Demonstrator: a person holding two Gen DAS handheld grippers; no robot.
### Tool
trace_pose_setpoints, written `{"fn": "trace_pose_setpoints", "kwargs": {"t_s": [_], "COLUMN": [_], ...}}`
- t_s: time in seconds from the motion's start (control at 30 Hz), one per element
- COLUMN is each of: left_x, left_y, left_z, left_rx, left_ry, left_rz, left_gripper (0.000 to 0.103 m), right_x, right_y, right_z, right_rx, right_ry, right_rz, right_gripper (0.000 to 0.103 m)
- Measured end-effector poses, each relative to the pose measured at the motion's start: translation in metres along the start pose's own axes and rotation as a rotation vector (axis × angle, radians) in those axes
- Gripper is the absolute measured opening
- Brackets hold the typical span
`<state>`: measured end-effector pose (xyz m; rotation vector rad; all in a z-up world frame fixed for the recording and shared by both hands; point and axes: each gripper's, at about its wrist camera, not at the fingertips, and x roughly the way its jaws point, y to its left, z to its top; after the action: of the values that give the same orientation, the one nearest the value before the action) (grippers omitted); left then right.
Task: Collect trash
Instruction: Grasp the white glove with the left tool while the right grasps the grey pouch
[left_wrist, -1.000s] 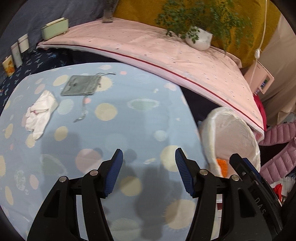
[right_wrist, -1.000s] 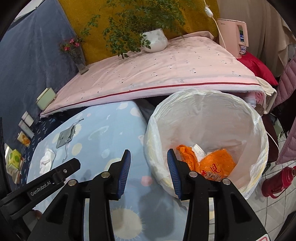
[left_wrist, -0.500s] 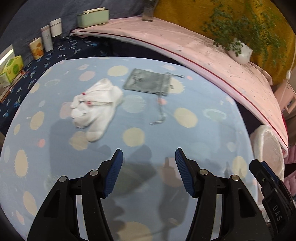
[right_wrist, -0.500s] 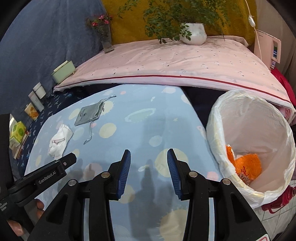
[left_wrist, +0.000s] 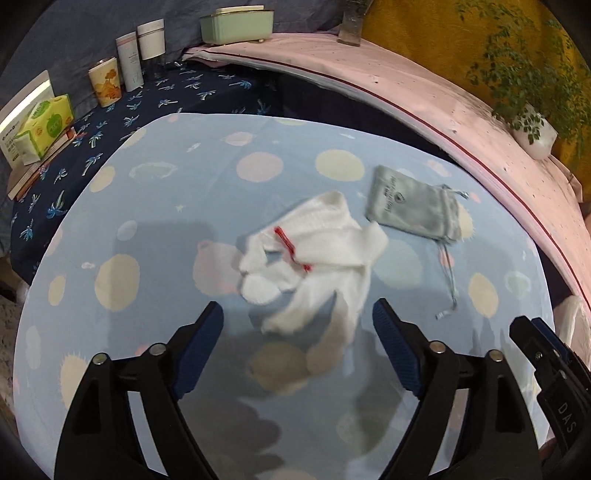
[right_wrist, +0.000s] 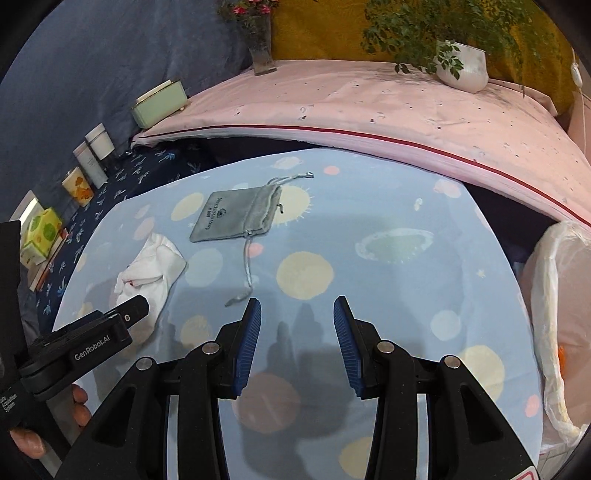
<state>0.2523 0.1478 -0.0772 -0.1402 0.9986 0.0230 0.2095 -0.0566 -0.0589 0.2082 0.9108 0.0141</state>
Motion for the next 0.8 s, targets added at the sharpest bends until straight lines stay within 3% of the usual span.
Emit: {"fn": "trace_pose_setpoints", "kwargs": {"t_s": [0.07,0.17,0.33,0.53,0.6,0.67,0.8], "left_x": [0.005,0.014,0.031,0.046,0.047,0.045,0.042], "left_y": [0.002,0.004,0.0,0.004,0.005,0.004,-0.001], "left_z": [0.008,0.021,0.035,0.04,0.04,0.039,0.036], "left_rx": [-0.004,-0.011,0.006,-0.017,-0.026,-0.02,-0.005], "left_ry": [0.0,0.006,0.014,0.05,0.05,0.042,0.031], "left_rz": [0.0,-0.012,0.001,-0.036,-0.048,-0.057,-0.067], "left_gripper": [0.087,0.087,0.086,0.078,0.076,0.063,0.049], "right_x": [0.011,0.027,0.058,0.089,0.097,0.102,0.101], "right_y": [0.009,0.018,0.032,0.039,0.039,0.038,0.039], "right_z": [0.011,0.028,0.049,0.059,0.06,0.061,0.058], "right_rx": [-0.003,0.004,-0.01,-0.025,-0.02,-0.013,-0.032], "right_ry": [0.002,-0.001,0.017,0.056,0.071,0.077,0.071], "right_rz": [0.008,0.016,0.004,-0.014,-0.011,-0.01,-0.019], "right_gripper": [0.041,0.049,0.049,0.049,0.045,0.034,0.019]}}
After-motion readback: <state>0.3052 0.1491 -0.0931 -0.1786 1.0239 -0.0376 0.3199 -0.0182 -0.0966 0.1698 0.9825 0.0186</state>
